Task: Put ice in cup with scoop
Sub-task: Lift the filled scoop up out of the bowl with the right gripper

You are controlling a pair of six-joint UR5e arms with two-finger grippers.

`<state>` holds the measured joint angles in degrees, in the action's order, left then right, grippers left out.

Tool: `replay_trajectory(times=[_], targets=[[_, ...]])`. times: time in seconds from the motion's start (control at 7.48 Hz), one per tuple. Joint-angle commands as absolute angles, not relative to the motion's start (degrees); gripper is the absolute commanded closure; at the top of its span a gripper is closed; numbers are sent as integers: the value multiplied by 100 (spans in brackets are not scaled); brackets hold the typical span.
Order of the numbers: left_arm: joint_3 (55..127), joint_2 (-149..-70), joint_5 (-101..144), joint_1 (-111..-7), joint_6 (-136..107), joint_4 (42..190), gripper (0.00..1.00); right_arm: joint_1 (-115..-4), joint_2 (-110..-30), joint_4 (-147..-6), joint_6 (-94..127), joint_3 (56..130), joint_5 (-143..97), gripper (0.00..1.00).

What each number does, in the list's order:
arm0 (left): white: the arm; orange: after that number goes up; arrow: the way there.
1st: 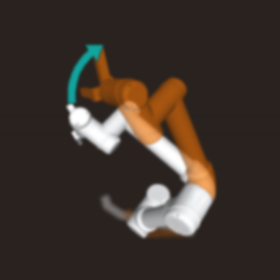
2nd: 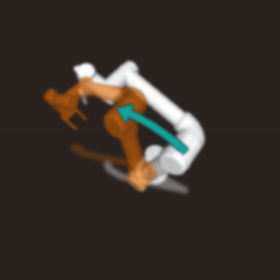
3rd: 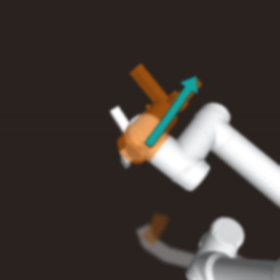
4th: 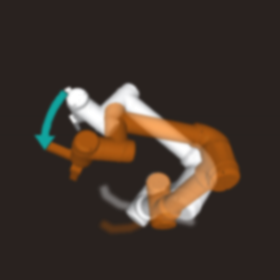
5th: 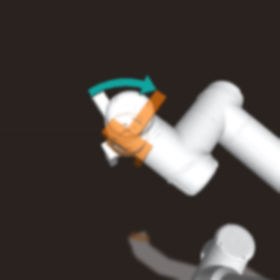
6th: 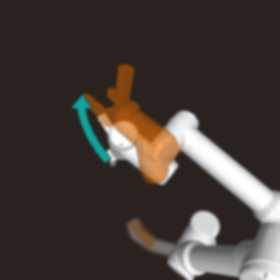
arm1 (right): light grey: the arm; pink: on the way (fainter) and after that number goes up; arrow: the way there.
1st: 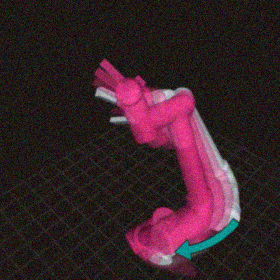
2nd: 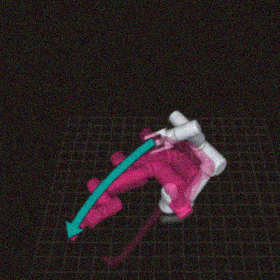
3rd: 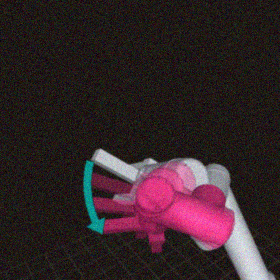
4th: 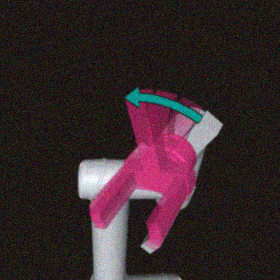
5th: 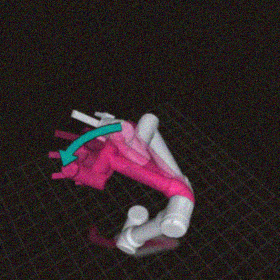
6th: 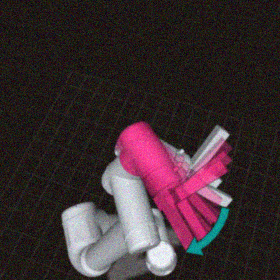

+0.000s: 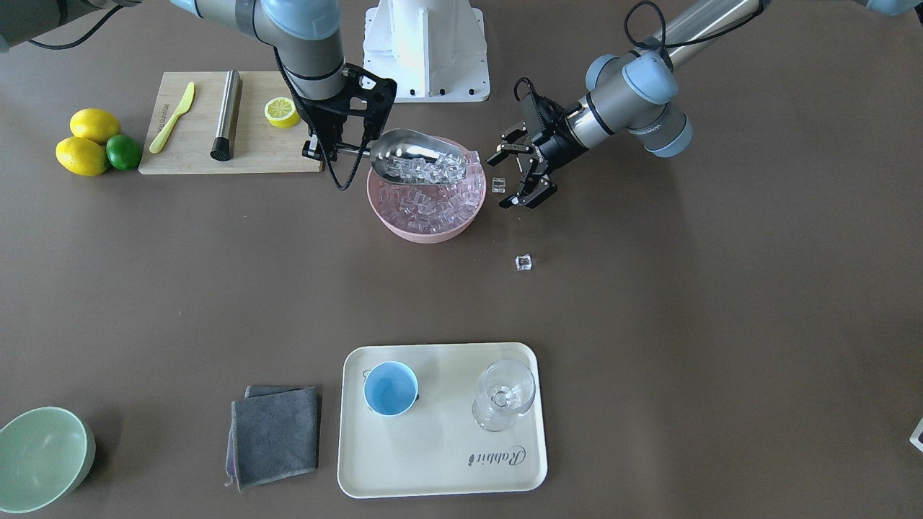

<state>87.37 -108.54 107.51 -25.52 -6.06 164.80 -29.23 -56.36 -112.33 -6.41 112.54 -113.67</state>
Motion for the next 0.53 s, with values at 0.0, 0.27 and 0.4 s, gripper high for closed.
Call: replay_trajectory(times=[0.0, 0.27, 0.4], targets=[[8815, -10775, 10749, -2558, -598, 16471, 2, -3443, -5869, -10806, -161, 11478, -12027, 100], [8815, -10758, 10749, -2558, -598, 16471, 2, -3568, -6327, -9838, 593, 11452, -12173, 100], [8815, -10749, 10749, -2558, -598, 16479, 2, -3577, -6328, -9870, 1111, 11452, -12095, 100]])
